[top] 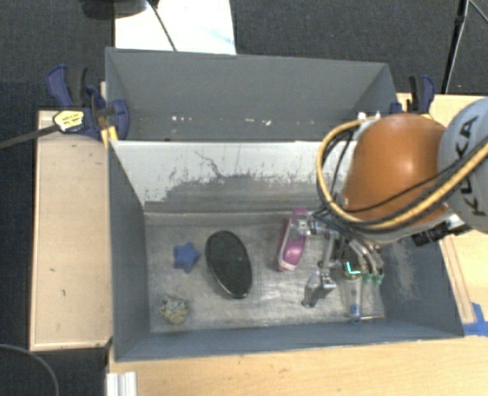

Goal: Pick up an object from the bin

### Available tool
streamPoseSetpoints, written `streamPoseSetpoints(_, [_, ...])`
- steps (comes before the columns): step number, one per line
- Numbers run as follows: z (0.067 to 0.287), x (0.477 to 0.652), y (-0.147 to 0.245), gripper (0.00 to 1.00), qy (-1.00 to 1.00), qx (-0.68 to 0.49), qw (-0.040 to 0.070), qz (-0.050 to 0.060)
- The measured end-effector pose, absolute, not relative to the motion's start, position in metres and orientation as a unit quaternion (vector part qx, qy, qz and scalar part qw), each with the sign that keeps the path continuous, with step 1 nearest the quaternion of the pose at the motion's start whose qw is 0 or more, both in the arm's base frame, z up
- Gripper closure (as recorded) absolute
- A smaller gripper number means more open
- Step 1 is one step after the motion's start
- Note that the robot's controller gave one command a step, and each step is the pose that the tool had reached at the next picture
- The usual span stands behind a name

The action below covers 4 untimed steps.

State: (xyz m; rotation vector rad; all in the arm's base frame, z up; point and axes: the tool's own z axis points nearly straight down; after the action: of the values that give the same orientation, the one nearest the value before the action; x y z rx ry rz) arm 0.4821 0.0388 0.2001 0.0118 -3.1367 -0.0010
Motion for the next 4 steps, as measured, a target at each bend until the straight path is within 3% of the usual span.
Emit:
streamPoseSetpoints(1, [0.095, 0.512, 0.197, 0.00, -0.997, 0.074, -0.001, -0.002])
streamPoseSetpoints(2, [0.071, 0.500, 0.162, 0.00, -0.992, -0.125, -0.001, 0.000])
streamPoseSetpoints(3, [0.097, 0.484, 0.114, 0.00, -0.998, -0.070, 0.001, 0.001])
streamPoseSetpoints(4, [0.086, 0.549, 0.212, 0.00, -0.999, -0.037, -0.003, -0.003])
